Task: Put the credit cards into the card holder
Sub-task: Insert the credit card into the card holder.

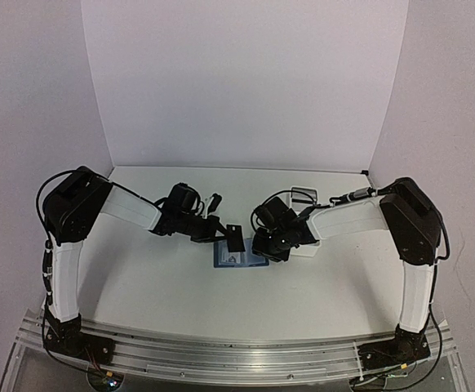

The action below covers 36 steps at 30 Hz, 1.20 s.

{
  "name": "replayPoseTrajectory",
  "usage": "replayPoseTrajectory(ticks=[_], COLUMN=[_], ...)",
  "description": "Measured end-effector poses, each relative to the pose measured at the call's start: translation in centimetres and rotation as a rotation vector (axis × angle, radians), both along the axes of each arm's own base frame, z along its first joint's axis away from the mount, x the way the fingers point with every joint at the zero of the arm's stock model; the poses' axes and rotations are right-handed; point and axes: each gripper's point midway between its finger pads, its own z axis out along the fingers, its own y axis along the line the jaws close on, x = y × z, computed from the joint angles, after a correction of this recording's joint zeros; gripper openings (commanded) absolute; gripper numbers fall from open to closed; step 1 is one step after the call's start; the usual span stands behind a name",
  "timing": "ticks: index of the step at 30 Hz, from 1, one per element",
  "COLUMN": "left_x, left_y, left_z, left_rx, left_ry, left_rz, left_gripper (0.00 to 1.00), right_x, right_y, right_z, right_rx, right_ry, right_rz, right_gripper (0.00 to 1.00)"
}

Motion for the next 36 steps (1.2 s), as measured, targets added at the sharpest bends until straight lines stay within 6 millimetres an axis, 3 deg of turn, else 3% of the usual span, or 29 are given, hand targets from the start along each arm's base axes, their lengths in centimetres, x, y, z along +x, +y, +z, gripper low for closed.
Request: replayPoseTrajectory(ticks=[16,27,36], left_x=[0.1,-2.0,-2.4], left_y=[-0.6,-0.4,-0.8], left_z=[0.4,-0.6,-1.0], left_rx=[-0.019,-0.081,-0.113], left_ry=[-0.029,0.144,0.225], left_rz=[0.014,0.044,0.067], left_gripper=[0.0,0.0,0.0], right_x=[0.0,0.0,0.0], right_y=[0.0,0.1,0.1], right_z=[-0.1,0.0,-0.1], right_rx=[0.009,0.023,0.034], right_ry=[0.0,-0.005,-0.008], right_rz=[0.0,0.001,-0.003], right_gripper=[0.35,0.34,0.34])
